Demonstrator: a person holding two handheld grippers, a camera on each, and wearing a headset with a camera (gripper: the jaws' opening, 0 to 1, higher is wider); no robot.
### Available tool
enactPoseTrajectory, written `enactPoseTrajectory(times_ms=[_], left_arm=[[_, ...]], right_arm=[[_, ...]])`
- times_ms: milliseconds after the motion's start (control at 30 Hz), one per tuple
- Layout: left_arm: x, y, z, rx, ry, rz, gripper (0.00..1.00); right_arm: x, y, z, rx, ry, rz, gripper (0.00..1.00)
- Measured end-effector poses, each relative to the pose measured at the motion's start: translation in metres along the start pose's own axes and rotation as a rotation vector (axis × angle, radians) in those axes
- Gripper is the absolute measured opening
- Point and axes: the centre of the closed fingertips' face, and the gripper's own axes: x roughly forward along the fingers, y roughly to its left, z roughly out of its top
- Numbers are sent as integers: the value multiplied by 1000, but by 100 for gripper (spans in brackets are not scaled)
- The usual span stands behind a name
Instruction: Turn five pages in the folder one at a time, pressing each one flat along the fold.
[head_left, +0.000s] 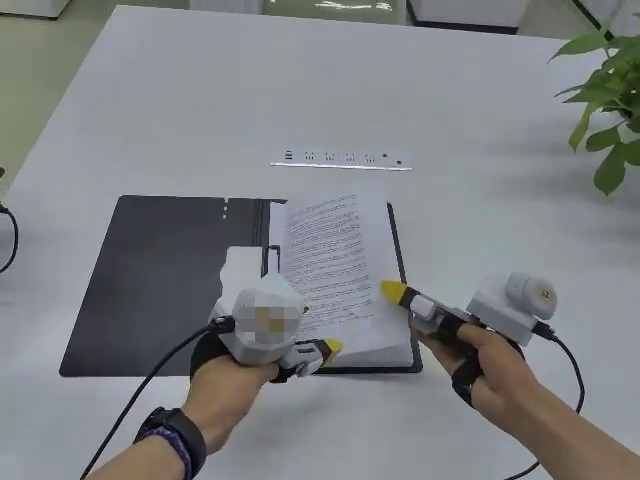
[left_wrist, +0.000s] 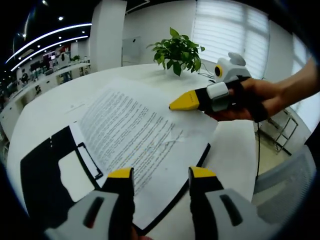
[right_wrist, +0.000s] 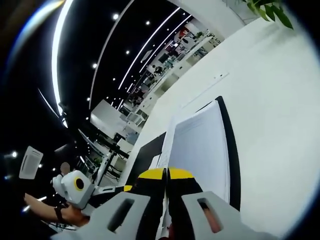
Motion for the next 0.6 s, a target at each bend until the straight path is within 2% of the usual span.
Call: enactPoseTrajectory(times_ms=[333,600], left_arm=[[-33,17,-5,-43,-25,53,47],[-59,31,-11,-56,-32,90,50]], right_arm=[[5,18,4,-2,-24,17,0],[11,38,7,-12,-27,48,0]])
